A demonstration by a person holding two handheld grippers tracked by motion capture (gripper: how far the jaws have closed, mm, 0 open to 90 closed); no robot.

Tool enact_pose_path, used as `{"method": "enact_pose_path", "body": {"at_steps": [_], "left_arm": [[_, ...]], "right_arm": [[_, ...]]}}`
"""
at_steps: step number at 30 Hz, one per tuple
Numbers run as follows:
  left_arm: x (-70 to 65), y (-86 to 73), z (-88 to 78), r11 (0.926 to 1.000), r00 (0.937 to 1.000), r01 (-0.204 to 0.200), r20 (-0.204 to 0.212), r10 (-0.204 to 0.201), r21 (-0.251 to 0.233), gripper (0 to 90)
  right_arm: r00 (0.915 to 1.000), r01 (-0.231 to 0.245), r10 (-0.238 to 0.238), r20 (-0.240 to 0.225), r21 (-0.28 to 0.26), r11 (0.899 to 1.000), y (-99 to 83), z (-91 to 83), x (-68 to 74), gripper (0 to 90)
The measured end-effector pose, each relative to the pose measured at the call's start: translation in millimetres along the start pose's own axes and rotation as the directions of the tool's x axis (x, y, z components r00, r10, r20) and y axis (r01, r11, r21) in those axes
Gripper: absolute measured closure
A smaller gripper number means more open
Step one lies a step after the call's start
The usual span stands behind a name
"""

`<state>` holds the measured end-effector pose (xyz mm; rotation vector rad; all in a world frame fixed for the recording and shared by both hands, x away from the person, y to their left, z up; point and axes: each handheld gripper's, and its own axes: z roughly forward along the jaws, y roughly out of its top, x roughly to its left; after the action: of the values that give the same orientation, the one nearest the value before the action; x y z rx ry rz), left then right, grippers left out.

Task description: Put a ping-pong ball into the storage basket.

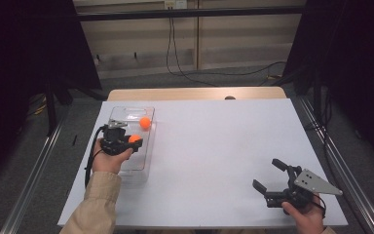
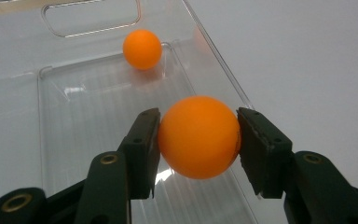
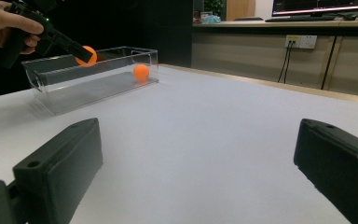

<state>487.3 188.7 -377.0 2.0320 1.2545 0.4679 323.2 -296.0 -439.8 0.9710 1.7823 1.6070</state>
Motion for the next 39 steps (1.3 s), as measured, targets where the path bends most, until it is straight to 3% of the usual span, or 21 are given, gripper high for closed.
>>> {"method": "enact_pose_path", "body": {"at_steps": [27,32,39], "left_arm": [[1.5,-4.6,3.1,0.9995,0.9995,0.030,-0.007,-0.030,-0.003,50.6],[3.5,-5.8,2.9,0.9999,0.9999,0.012,-0.010,-0.012,0.010,50.5],[3.4,-5.8,2.6,0.9998,0.9998,0.020,-0.010,-0.020,0.000,49.7]], "right_arm": [[1.0000,0.002,-0.002,-0.002,0.003,1.000,-0.1,0.0,-0.1,0.6],[1.0000,0.002,-0.002,-0.002,0.003,1.000,-0.1,0.0,-0.1,0.6],[1.0000,0.002,-0.002,-0.001,0.001,1.000,0.0,0.0,-0.1,0.6]]}}
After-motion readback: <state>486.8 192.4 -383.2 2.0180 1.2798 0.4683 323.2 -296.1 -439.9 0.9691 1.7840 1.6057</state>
